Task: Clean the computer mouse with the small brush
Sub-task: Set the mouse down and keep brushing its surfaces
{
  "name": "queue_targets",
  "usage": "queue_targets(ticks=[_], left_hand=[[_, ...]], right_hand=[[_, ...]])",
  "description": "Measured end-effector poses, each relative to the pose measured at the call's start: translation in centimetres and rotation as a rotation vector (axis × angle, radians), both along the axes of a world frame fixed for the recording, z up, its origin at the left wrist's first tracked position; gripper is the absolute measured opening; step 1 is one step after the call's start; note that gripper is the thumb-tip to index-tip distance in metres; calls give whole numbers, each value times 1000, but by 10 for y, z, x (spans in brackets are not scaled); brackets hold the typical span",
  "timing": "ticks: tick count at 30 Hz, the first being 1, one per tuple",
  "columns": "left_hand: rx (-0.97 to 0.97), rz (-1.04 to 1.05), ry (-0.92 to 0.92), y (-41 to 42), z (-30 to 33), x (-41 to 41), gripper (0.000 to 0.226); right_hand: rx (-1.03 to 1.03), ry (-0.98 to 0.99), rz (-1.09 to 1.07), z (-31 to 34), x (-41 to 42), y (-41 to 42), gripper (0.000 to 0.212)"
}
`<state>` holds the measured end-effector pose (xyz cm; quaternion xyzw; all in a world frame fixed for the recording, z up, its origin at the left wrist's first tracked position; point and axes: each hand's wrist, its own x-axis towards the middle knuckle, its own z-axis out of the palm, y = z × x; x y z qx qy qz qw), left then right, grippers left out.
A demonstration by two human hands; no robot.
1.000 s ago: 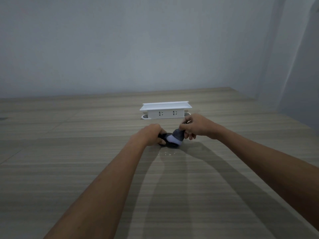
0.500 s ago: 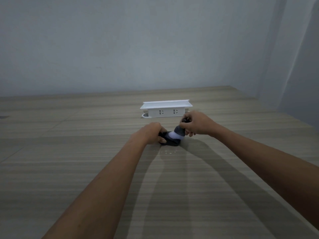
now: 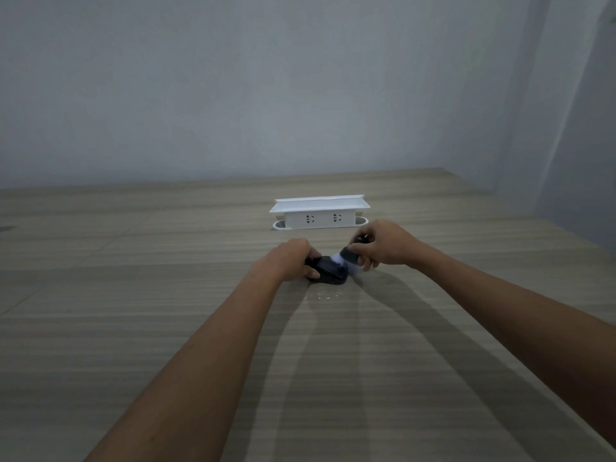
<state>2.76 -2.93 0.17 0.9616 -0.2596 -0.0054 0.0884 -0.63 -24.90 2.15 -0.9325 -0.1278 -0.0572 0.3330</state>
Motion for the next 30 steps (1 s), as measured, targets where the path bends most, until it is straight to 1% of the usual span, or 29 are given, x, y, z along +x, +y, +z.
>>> queue_targets(ticks=[5,9,11,17,22,26,30], left_hand=[[13,9,-12,-1,0,1,38],[11,17,0,-1,0,1,35],[17,20,-1,-1,0,0,33],[19,21,-7,0,-1,1,35],[20,32,5,-2,0,0,31],[36,59,-2,-2,-2,-1,26],[5,118,-19,-4,-4,-3,32]], right_hand=[[42,66,87,4,-10,4,14],[16,-21,12,6,-5,5,16],[-2,-27,12,5,-3,6,16],[22,72,80,8,-12,9,13],[-52,0,-10,10,-11,3,16],[3,-33,-41,6,-15,5,17],[-1,13,-39,2,-16,6,18]])
